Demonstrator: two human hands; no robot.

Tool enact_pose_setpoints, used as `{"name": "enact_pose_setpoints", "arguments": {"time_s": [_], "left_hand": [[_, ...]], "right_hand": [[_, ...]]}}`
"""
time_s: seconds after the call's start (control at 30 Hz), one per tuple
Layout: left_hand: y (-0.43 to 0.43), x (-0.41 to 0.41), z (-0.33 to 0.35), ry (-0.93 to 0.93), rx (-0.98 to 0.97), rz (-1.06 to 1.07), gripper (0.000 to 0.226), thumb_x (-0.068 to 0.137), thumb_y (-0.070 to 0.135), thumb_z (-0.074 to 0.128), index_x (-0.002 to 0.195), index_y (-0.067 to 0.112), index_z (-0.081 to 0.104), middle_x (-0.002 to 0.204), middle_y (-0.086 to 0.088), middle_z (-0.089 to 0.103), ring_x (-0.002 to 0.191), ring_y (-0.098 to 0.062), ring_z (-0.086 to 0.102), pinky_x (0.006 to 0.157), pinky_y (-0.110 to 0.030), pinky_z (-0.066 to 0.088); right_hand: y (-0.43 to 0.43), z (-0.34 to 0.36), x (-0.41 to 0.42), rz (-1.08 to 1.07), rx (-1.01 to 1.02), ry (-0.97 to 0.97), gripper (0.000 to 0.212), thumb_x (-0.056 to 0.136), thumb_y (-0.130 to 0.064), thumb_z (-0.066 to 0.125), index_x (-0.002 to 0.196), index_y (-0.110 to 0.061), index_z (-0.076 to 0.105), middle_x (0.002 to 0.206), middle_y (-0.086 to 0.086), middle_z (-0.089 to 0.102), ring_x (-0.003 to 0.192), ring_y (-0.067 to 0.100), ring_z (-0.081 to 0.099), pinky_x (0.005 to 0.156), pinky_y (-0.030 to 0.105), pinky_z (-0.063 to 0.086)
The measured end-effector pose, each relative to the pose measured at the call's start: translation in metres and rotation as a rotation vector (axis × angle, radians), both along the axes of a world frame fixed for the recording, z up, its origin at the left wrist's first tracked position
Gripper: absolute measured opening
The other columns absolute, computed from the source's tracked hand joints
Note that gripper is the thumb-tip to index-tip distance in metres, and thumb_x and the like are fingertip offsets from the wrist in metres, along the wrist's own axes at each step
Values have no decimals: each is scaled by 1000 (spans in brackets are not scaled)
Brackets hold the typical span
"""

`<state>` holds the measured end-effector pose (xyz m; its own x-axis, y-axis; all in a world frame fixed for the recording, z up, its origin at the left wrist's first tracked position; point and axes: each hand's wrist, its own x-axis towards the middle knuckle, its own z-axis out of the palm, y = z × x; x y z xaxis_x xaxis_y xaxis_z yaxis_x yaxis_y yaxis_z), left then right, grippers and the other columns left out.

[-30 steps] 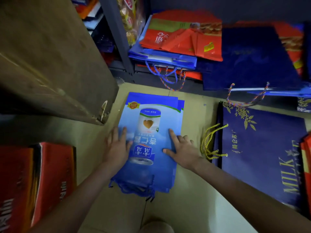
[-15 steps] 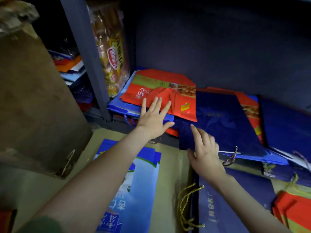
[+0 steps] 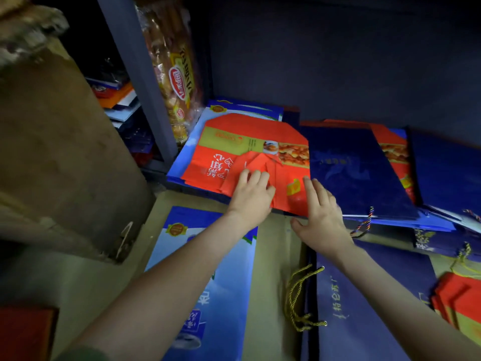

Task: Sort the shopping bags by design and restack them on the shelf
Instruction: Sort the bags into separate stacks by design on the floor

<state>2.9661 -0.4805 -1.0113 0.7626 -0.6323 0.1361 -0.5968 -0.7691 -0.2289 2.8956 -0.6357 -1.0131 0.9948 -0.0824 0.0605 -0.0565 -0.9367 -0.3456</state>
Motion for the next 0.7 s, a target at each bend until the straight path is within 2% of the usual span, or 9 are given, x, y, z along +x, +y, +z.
{"name": "enact_pose_setpoints", "arguments": {"time_s": [0.1,0.2,0.27,0.33,0.4,0.47,0.57,0.63,0.7], "left_hand": [[-5,-18,10,-91,-83,-113,18,75,18,52,79,13,69,95,-15,70,94,-31,66,97,-42,40],[-9,-48,26,-63,-209,-181,30,75,7,37,78,10,67,87,-15,71,80,-30,69,77,-36,54],[-12,-71,39,-67,-224,-224,25,74,5,39,79,12,63,76,-10,68,68,-27,67,64,-32,53],[-18,-90,49,-84,-219,-239,24,76,6,40,83,12,61,75,-10,68,72,-27,68,65,-33,53],[-26,-103,59,-111,-204,-178,35,77,8,36,92,7,67,85,-15,71,84,-31,69,75,-35,54],[-36,-117,66,-154,-199,-111,43,77,9,34,97,3,71,93,-19,71,89,-33,69,82,-38,54],[-56,-151,61,-151,-167,-195,41,75,7,34,90,4,72,84,-15,71,77,-29,67,76,-33,53],[-73,-175,57,-145,-156,-278,37,76,5,35,87,4,70,77,-11,68,69,-25,63,68,-29,49],[-88,-195,56,-166,-191,-342,34,78,4,37,85,4,70,74,-10,67,65,-24,62,65,-28,48]], "right_hand": [[4,14,-10,52,-103,8,96,78,-34,69,151,-12,10,154,12,24,143,28,19,115,42,17],[0,37,-25,22,-330,-120,72,80,-31,62,140,1,40,128,18,58,125,31,51,108,45,31],[-8,54,-41,12,-523,-85,57,74,-17,65,127,-1,56,96,12,71,90,25,69,83,32,51],[-22,65,-62,22,-601,-152,56,58,-2,57,113,-1,67,76,6,72,63,20,69,44,22,47],[-43,67,-88,47,-631,-195,60,56,-3,49,113,0,67,82,6,73,64,19,70,35,19,41],[-67,70,-118,54,-641,-169,60,64,-4,40,119,1,63,91,9,73,74,21,72,39,21,45],[-98,74,-157,5,-565,-58,63,69,-10,33,127,4,56,109,19,68,96,32,68,67,37,57],[-105,79,-184,23,-489,-37,72,66,-15,42,137,-2,47,128,23,57,117,37,57,92,47,48],[-96,87,-206,80,-404,-34,82,67,-21,54,147,-16,34,144,19,42,133,34,41,106,47,35]]}}
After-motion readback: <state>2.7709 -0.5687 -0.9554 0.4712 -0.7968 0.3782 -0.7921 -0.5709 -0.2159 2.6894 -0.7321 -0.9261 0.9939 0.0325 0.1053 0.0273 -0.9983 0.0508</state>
